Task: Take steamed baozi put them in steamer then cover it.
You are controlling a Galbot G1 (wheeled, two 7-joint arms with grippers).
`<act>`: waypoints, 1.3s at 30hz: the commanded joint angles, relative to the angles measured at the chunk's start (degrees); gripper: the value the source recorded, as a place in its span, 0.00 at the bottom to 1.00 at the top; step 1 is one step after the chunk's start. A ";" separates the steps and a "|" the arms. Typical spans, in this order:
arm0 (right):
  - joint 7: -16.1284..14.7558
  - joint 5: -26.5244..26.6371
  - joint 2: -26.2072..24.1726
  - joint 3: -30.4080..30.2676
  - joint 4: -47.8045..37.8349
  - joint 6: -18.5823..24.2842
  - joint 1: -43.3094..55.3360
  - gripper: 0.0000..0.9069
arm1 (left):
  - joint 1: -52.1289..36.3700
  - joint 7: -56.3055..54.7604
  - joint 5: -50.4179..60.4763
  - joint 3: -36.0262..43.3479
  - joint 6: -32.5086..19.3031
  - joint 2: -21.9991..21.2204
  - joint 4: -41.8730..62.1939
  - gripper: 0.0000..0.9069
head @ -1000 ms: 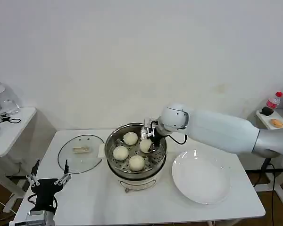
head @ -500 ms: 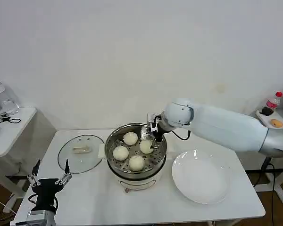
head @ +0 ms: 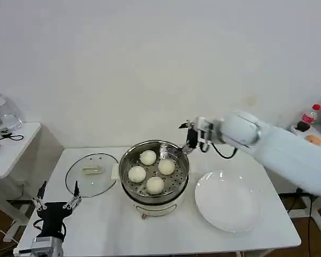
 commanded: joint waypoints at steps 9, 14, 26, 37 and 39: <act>13.13 -2.54 22.95 86.35 16.15 36.39 -93.08 1.00 | -2.00 6.11 31.24 -0.43 -0.16 6.19 13.47 1.00; 11.05 -1.25 26.08 90.25 16.82 38.65 -97.14 1.00 | -5.12 6.32 47.10 0.41 -4.96 9.02 19.57 1.00; 10.66 -2.87 30.35 91.72 16.85 40.34 -101.25 1.00 | -20.02 4.18 60.88 6.64 -8.34 14.97 36.39 1.00; 10.28 -3.33 32.50 92.62 16.66 41.29 -103.30 1.00 | -32.72 4.23 60.26 12.23 -8.33 17.52 46.34 1.00; 10.35 -3.14 32.88 92.96 16.81 41.40 -103.74 1.00 | -34.40 4.48 60.00 12.88 -8.29 17.74 48.01 1.00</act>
